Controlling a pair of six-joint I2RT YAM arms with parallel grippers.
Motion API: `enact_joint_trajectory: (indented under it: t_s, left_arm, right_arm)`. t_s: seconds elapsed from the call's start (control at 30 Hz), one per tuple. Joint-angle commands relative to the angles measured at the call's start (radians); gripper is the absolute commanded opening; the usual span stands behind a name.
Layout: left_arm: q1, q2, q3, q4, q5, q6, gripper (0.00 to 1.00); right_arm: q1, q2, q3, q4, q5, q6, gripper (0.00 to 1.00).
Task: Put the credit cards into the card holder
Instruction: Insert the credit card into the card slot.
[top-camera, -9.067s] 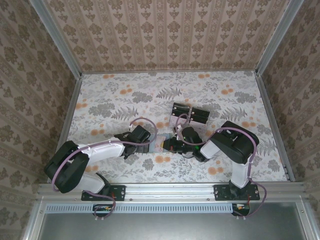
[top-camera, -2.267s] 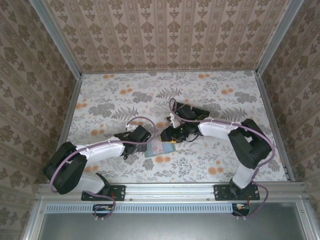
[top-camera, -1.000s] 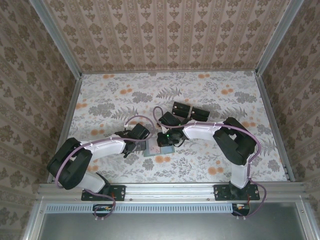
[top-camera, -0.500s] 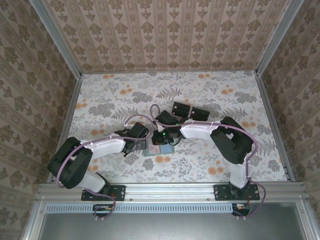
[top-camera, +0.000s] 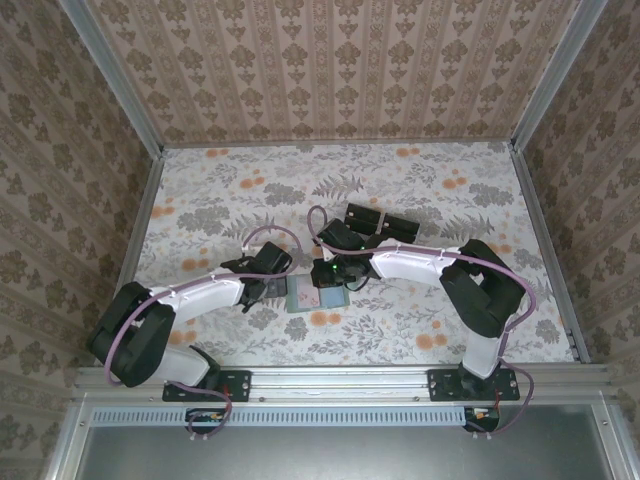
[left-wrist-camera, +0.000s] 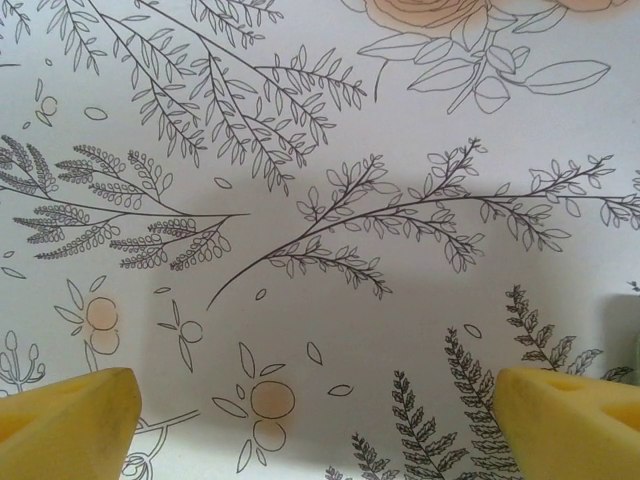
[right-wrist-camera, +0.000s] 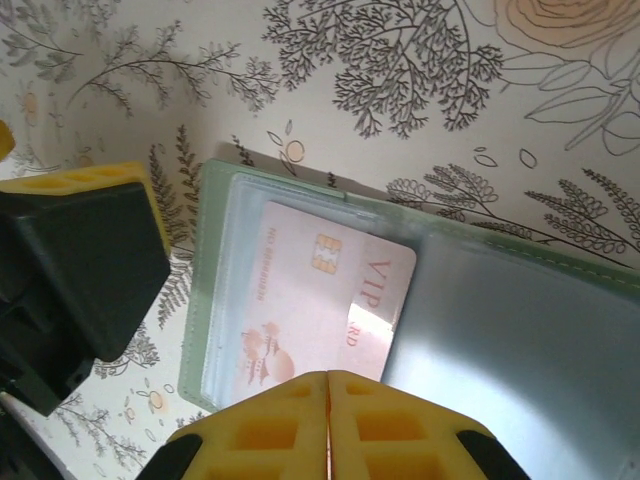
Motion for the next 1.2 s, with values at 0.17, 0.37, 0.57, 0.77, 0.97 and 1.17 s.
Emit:
enact_joint_trajectory:
  t_s: [0.17, 0.37, 0.57, 0.77, 0.97, 1.17]
  left_arm:
    - [0.010, 0.049, -0.014, -0.024, -0.021, -0.011, 1.00]
    - [0.008, 0.076, -0.017, -0.011, -0.017, -0.016, 1.00]
    - [0.009, 0.099, -0.022, 0.003, -0.010, -0.019, 1.00]
    - [0.008, 0.102, -0.026, 0.010, -0.007, -0.021, 1.00]
    - [0.009, 0.094, -0.029, 0.008, -0.007, -0.021, 1.00]
    - [0.010, 0.050, -0.025, -0.020, -0.021, -0.027, 1.00]
  right_arm:
    - [0.002, 0.070, 0.004, -0.011, 0.008, -0.018, 0.09]
    - [0.003, 0.104, 0.014, 0.006, -0.016, -0.010, 0.08]
    - [0.007, 0.117, 0.021, 0.038, -0.054, 0.011, 0.08]
    - [0.009, 0.139, 0.028, 0.072, -0.090, 0.035, 0.08]
    - [0.011, 0.152, 0.036, 0.089, -0.106, 0.050, 0.08]
    - [0.011, 0.117, 0.033, 0.095, -0.110, 0.057, 0.09]
